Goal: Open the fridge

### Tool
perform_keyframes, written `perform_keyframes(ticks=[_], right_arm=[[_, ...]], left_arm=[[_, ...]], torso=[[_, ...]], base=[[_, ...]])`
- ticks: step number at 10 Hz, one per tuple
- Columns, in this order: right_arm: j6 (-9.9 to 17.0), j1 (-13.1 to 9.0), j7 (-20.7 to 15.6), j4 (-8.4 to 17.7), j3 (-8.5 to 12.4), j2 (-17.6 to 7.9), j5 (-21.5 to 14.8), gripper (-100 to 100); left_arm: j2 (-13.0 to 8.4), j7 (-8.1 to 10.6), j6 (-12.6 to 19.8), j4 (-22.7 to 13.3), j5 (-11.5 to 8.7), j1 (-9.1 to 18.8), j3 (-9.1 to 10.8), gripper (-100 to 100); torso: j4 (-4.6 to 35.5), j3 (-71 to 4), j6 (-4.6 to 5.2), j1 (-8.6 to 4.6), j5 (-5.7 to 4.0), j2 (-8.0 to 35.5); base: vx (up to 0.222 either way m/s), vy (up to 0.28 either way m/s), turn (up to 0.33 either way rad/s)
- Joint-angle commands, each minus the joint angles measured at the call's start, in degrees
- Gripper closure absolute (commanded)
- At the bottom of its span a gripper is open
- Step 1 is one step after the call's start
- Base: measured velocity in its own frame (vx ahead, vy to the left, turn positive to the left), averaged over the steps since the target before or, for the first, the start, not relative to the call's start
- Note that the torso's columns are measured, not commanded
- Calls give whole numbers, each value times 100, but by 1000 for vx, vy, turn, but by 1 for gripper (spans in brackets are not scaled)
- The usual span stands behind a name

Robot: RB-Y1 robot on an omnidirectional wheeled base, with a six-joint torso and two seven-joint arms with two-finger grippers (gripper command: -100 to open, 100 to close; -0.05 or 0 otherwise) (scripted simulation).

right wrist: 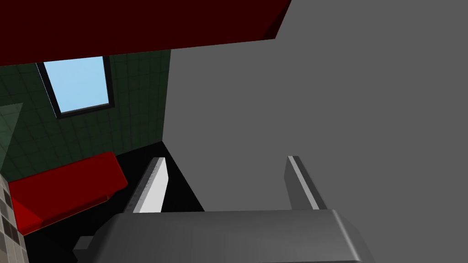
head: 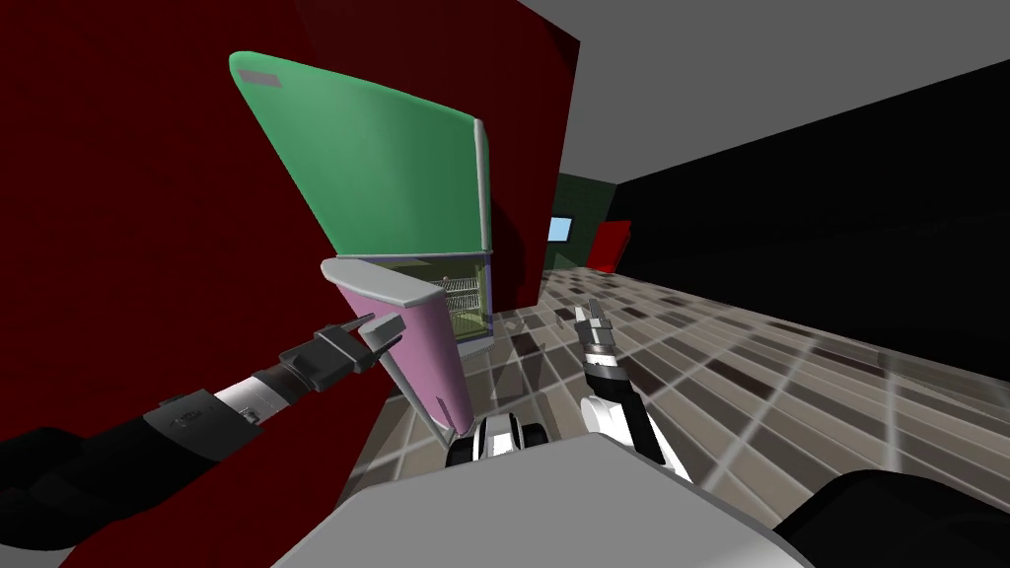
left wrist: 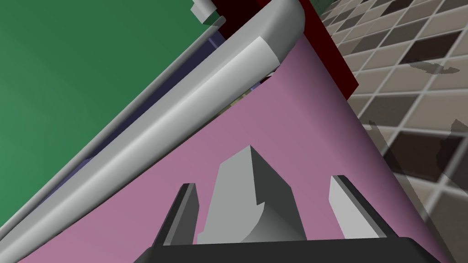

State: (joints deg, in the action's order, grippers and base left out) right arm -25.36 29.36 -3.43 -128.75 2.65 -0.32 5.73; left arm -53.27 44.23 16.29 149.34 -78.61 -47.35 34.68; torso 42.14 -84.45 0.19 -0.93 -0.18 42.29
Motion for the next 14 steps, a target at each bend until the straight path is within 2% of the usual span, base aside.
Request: perform_keyframes(ticks=[1, 2, 3, 4, 5, 6, 7, 9, 12, 14], right_arm=[[0, 0, 0, 0, 0, 0, 0, 0], [0, -3, 0, 0, 1, -2, 0, 0], [1, -2, 0, 1, 1, -2, 0, 0], [0, -1, 0, 0, 1, -1, 0, 0], [0, -1, 0, 0, 0, 0, 0, 0], [0, -4, 0, 0, 0, -1, 0, 0], [1, -3, 0, 0, 1, -1, 0, 0], [1, -2, 0, 1, 1, -2, 0, 0], [0, 0, 0, 0, 0, 0, 0, 0], [0, 0, 0, 0, 0, 0, 0, 0]], left_arm=[[-111, -34, 3, 51, -38, 28, -126, 100], [-111, -34, 3, 51, -38, 28, -126, 100], [-111, -34, 3, 51, -38, 28, -126, 100], [-73, 53, 20, -20, 68, 112, -114, 100], [219, 36, -37, -328, 352, 404, -377, 100], [373, 36, -37, -467, 417, 500, -426, 100], [407, 36, -37, -547, 541, 702, -481, 100], [407, 36, -37, -835, 541, 927, -481, 100], [407, 36, -37, -1125, 541, 1308, -481, 100], [407, 36, -37, -1234, 541, 1308, -481, 100]], torso=[[2, -1, 12, 5, -1, 2], [2, 0, 46, 23, -2, 12], [1, -5, 34, 11, -3, 0], [1, -5, 11, -2, -4, -4], [2, -4, -1, -6, -4, -4], [-1, 8, 8, 53, 18, 17], [15, 13, -21, 113, 34, 28], [14, -39, -43, 172, 38, -34], [23, -89, -46, 189, 19, -88], [22, -115, -38, 232, 23, -118]], base=[[-97, 100, -128], [-136, 141, -90], [-102, 103, 3], [-47, 41, -3], [-138, 132, -271], [-215, 178, -225], [-173, 189, -8], [-105, 131, 21], [-1, -1, 9], [5, -6, -2]])
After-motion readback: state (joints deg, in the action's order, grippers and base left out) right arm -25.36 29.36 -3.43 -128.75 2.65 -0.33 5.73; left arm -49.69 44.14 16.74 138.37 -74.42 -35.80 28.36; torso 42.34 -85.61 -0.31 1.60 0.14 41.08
